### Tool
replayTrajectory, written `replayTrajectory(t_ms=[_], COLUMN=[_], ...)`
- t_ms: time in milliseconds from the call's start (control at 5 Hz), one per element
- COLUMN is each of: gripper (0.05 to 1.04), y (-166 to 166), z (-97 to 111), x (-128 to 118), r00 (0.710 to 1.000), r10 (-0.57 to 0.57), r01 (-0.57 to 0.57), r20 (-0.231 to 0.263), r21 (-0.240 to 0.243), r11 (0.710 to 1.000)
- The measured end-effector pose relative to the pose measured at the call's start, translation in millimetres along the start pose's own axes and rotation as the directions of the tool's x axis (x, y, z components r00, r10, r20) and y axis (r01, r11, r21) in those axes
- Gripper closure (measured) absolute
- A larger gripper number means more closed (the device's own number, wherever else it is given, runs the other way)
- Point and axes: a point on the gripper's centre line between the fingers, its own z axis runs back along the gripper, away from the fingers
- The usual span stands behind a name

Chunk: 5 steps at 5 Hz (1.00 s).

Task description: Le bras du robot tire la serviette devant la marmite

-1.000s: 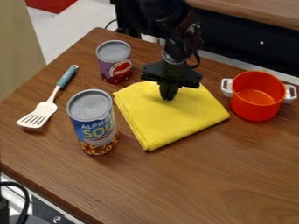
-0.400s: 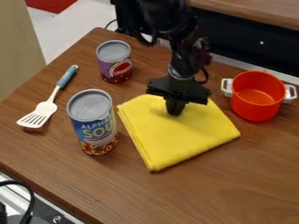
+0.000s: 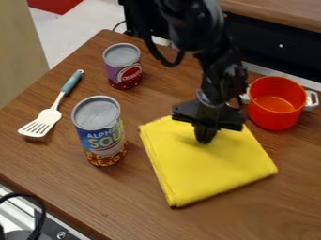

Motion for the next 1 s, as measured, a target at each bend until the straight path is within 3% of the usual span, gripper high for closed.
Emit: replayTrajectory(t_ms=[400,600,800,1000], gripper=[1.032,1.032,1.032,1.032], y=[-32,-41,-46,-47], z=[22,25,28,42], x=[-40,-55,-66,-60], r00=[0.999,0.996,0.994,0.996], r10=[-0.047,-0.085,-0.102,-0.087], r01=[0.048,0.085,0.102,0.086], r20=[0.017,-0.002,-0.028,-0.014], r21=[-0.028,-0.02,-0.011,-0.047], r11=[0.998,0.996,0.995,0.995])
